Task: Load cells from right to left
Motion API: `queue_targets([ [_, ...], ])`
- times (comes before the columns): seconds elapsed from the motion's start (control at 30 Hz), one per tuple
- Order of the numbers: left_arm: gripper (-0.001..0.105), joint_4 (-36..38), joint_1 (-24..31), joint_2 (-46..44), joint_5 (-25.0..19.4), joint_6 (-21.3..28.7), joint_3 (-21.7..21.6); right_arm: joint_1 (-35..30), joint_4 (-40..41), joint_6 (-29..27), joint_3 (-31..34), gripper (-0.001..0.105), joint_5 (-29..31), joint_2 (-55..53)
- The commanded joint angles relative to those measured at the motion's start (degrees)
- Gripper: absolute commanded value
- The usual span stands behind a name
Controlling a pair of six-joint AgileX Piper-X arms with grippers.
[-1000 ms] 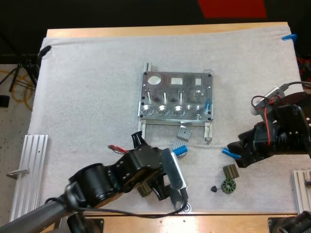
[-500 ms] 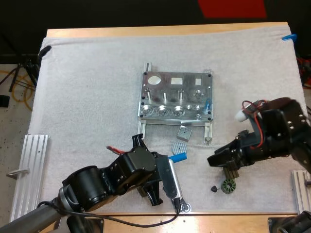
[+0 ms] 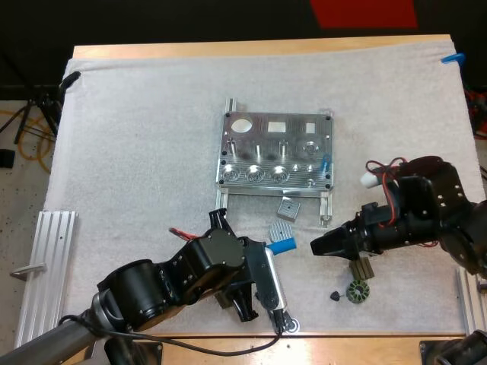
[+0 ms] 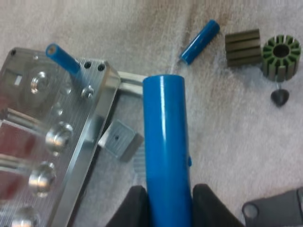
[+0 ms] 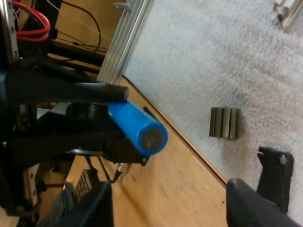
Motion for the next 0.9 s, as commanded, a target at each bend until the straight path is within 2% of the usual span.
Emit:
queue_targets([
  [0.0,0.000,-1.5,-0.1,-0.4,0.9,0.1,-0.1,0.6,-1.1,-0.1,-0.1,0.052,-1.1,-0.1],
  [0.23,0.000,-3.0,-0.1,-0.4,1.8,0.0,-0.1,3.2,-6.3,4.4,-0.1,0.052,1.2,0.0],
  [0.43,0.000,-3.0,-0.1,-0.4,1.8,0.0,-0.1,3.2,-7.0,6.7,-0.1,0.052,4.3,0.0],
  [0.77,0.000,-5.2,-0.1,-0.4,1.8,0.0,-0.1,3.2,-10.8,11.4,2.4,0.052,4.7,0.0],
  [0.87,0.000,-5.2,-0.1,-0.4,1.8,0.0,-0.1,3.2,-11.2,12.3,3.4,0.052,3.2,0.0],
])
